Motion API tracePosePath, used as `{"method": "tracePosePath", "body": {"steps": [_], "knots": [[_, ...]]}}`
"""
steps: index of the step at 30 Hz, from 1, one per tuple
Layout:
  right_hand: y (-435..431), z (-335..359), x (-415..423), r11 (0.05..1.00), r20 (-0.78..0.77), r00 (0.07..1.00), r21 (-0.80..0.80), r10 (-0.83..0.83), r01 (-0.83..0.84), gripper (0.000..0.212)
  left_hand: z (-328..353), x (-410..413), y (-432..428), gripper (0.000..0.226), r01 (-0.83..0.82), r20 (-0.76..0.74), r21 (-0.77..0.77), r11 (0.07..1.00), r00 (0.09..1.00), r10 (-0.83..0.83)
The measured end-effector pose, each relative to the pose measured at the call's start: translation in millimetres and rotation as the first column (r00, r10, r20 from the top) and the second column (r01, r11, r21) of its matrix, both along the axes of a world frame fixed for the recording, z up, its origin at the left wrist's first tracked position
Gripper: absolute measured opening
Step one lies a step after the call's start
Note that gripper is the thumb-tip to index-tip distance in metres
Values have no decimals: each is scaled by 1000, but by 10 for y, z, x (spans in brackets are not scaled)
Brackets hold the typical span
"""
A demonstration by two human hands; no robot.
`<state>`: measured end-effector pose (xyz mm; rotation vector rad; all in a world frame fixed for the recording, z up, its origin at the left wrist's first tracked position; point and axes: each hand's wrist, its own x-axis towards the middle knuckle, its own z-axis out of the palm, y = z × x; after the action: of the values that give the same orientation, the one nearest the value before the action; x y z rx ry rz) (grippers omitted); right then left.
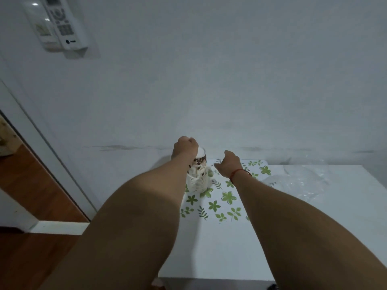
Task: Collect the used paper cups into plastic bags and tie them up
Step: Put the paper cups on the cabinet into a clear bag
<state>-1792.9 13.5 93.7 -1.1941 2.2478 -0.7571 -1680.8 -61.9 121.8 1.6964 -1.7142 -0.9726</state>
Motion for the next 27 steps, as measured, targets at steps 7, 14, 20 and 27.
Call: {"method": "tracePosePath", "body": {"steps": [7, 14, 20, 27], "knots": [[516, 147, -1056, 978, -72, 976, -52, -203, 200, 52, 286, -997, 353, 48, 266, 103, -41, 963, 960, -261], [1031, 49, -1860, 958, -123, 950, -5, -285, 287, 54, -98, -1763, 798, 56, 402, 172, 187, 896, 885, -433], [1224, -246, -2444, 954, -145, 949, 71, -279, 291, 60, -330, -2234, 1096, 92, 392, 138, 598, 699, 809, -572], [1009, -569, -2698, 954, -158, 976, 237, -150, 185, 101, -717, -2356, 1095, 85, 308, 308, 565, 766, 782, -542]]}}
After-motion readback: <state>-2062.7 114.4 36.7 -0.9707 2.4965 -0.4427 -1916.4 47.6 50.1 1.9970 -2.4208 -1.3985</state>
